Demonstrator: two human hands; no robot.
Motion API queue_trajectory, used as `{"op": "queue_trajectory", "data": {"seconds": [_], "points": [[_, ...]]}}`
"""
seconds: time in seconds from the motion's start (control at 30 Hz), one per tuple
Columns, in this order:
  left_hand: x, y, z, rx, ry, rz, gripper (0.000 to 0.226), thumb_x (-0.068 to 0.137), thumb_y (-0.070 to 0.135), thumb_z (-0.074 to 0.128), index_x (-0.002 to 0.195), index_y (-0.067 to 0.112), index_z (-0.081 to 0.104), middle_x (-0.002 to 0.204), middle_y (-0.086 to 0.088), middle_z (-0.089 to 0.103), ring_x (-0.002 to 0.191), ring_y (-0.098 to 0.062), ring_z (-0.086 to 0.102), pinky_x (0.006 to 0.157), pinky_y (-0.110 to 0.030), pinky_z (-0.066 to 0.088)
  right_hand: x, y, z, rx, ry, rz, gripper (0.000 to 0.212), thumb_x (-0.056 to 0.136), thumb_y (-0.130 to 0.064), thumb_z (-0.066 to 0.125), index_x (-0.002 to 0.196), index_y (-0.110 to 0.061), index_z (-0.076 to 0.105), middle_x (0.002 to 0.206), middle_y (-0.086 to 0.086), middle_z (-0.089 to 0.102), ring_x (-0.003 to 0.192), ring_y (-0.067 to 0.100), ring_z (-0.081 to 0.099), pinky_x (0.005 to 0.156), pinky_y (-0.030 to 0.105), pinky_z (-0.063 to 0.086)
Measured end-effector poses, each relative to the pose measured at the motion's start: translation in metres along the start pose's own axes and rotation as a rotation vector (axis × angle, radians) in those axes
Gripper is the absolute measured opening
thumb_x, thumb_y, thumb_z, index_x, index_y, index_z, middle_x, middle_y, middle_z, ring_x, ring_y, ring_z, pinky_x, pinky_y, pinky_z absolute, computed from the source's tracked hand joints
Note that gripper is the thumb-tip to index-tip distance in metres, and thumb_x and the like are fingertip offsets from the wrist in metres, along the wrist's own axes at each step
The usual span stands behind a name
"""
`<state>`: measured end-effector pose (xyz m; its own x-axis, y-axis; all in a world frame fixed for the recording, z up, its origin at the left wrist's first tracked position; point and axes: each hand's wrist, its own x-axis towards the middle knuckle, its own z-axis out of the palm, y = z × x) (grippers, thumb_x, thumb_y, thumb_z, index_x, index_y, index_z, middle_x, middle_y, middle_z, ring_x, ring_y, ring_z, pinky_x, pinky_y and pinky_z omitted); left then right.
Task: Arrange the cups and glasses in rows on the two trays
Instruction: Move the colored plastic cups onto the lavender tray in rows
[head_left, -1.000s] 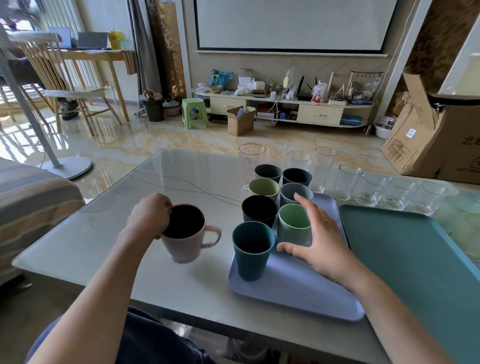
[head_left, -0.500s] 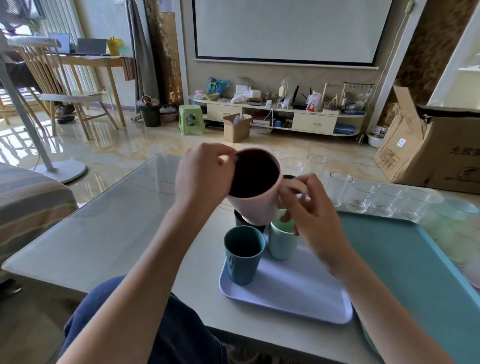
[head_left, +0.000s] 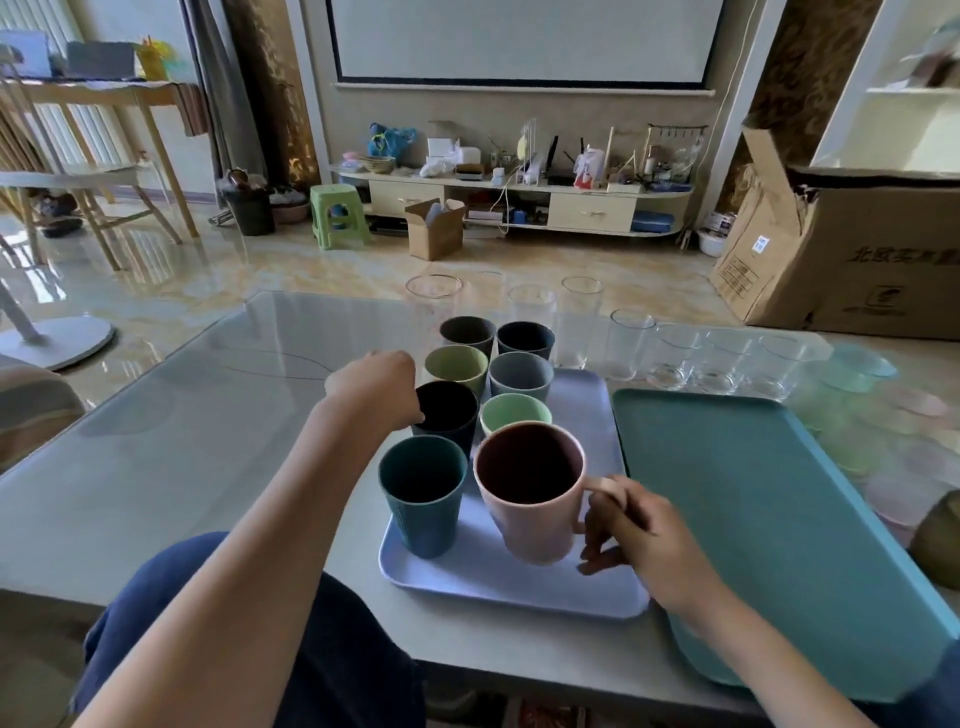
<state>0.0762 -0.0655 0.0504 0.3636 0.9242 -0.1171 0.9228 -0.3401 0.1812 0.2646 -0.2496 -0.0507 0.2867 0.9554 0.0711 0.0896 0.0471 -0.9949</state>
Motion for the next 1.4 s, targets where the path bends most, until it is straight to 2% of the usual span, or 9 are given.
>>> {"op": "queue_trajectory", "data": {"seconds": [0.17,0.37,0.53,0.77,0.9,1.03,1.17,1.27,1.4], "points": [[0.006,0.000,0.009,0.062,-0.162,-0.047,0.033,0.075,0.029,0.075,0.097,0.009,0.063,0.077,-0.006,0.058,0.088,-0.031,0.065,0.085,-0.043,0.054,-0.003,0.030,0.007,0.056,-0.032,0.099,0.086,0.053,-0.074,0.071,0.090,0.003,0.060,0.072,0.008,0.060,0.069,0.023,0.063,0.070,0.037,0.060],[0.005,0.005,0.012,0.045,-0.260,-0.038,0.035,0.082,0.019,0.068,0.115,0.008,0.061,0.107,-0.013,0.066,0.091,-0.029,0.068,0.085,-0.042,0.055,-0.006,0.037,0.013,0.018,-0.081,0.154,0.062,0.062,-0.070,0.067,0.080,-0.011,0.068,0.076,0.007,0.069,0.075,0.020,0.067,0.073,0.033,0.059],[0.010,0.001,0.014,0.008,-0.281,-0.061,0.025,0.085,0.004,0.062,0.110,0.007,0.066,0.101,-0.013,0.070,0.080,-0.027,0.072,0.080,-0.039,0.057,-0.009,0.035,0.014,-0.081,-0.075,0.138,0.040,0.081,-0.043,0.053,0.081,-0.005,0.067,0.080,0.013,0.070,0.077,0.021,0.067,0.073,0.035,0.059],[0.006,0.003,0.015,-0.031,-0.278,-0.051,0.028,0.085,-0.001,0.059,0.112,0.005,0.065,0.104,-0.014,0.069,0.083,-0.027,0.072,0.077,-0.036,0.058,-0.009,0.036,0.013,-0.108,-0.083,0.145,0.042,0.080,-0.043,0.055,0.085,-0.004,0.069,0.083,0.018,0.070,0.080,0.032,0.066,0.070,0.031,0.057],[0.003,0.004,0.013,-0.061,-0.290,-0.058,0.027,0.085,-0.002,0.059,0.110,0.005,0.066,0.103,-0.012,0.069,0.082,-0.026,0.072,0.076,-0.036,0.059,-0.008,0.037,0.011,-0.134,-0.116,0.166,0.039,0.076,-0.046,0.059,0.091,-0.011,0.069,0.087,0.010,0.073,0.076,0.019,0.069,0.069,0.028,0.057],[0.002,0.005,0.007,-0.124,-0.340,-0.085,0.024,0.086,-0.003,0.059,0.109,0.000,0.065,0.098,-0.010,0.065,0.089,-0.029,0.071,0.059,-0.027,0.053,-0.006,0.032,0.003,-0.107,-0.161,0.204,0.049,0.074,-0.058,0.067,0.098,-0.015,0.066,0.095,0.007,0.073,0.078,0.016,0.070,0.068,0.025,0.056],[0.001,0.005,0.004,-0.163,-0.338,-0.097,0.021,0.085,-0.001,0.061,0.105,0.000,0.068,0.094,-0.010,0.067,0.087,-0.028,0.071,0.057,-0.025,0.052,-0.001,0.026,-0.004,-0.127,-0.154,0.189,0.058,0.069,-0.064,0.056,0.092,-0.012,0.064,0.093,0.001,0.073,0.080,0.021,0.070,0.068,0.026,0.055],[0.002,0.004,0.005,-0.182,-0.318,-0.097,0.019,0.084,0.001,0.063,0.102,0.000,0.068,0.095,-0.011,0.069,0.083,-0.026,0.072,0.063,-0.029,0.054,-0.002,0.026,-0.002,-0.097,-0.151,0.148,0.059,0.072,-0.064,0.055,0.086,-0.008,0.064,0.090,0.008,0.071,0.076,0.019,0.068,0.071,0.030,0.055],[0.006,0.003,0.007,-0.221,-0.280,-0.086,0.017,0.083,-0.001,0.063,0.100,0.000,0.068,0.094,-0.012,0.068,0.082,-0.026,0.071,0.060,-0.027,0.054,-0.006,0.023,0.002,-0.100,-0.177,0.129,0.068,0.070,-0.072,0.055,0.083,-0.005,0.065,0.085,0.004,0.071,0.076,0.016,0.066,0.071,0.024,0.055]]}}
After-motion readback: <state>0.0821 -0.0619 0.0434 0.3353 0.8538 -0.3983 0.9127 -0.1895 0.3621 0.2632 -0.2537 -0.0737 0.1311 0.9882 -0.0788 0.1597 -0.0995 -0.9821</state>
